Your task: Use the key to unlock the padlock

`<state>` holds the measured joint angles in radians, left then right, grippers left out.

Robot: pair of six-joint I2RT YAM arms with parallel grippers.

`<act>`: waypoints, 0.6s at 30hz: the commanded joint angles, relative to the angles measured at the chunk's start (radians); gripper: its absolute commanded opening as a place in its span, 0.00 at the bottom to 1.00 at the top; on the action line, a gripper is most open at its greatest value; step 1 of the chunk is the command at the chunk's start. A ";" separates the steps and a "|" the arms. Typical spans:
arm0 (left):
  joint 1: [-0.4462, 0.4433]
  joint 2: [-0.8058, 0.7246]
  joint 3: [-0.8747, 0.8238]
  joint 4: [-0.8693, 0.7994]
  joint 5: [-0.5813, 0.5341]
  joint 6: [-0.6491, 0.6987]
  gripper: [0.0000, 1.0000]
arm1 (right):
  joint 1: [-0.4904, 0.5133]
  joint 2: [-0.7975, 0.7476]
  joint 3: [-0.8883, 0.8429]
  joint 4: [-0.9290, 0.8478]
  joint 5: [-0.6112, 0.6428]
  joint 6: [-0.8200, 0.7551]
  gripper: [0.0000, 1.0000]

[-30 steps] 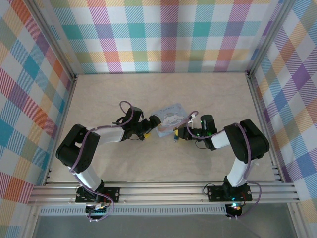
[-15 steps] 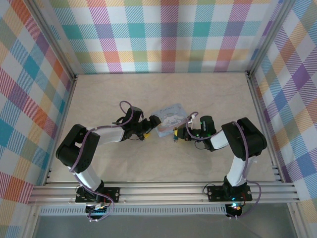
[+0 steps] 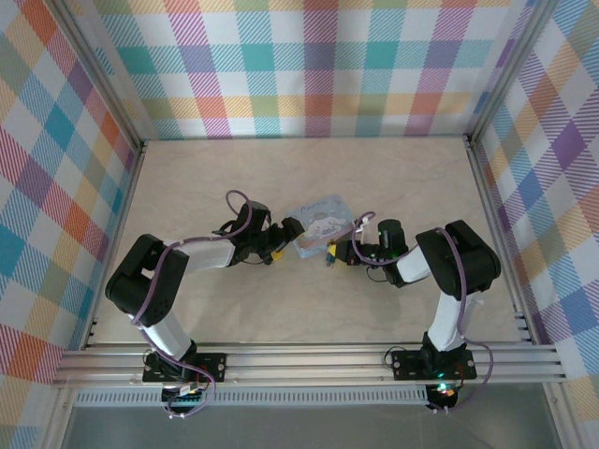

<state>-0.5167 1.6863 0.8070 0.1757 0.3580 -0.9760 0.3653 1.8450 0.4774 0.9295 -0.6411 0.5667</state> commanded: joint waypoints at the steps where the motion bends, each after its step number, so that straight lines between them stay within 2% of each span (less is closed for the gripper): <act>1: -0.019 0.013 -0.014 -0.121 -0.016 0.017 0.94 | 0.014 0.005 -0.017 0.063 -0.015 0.014 0.01; 18: -0.019 0.009 -0.019 -0.120 -0.016 0.019 0.94 | 0.005 -0.021 -0.080 0.183 0.069 0.123 0.00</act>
<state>-0.5167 1.6863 0.8070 0.1753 0.3576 -0.9760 0.3698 1.8446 0.4149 1.0447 -0.5869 0.6529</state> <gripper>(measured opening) 0.940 0.051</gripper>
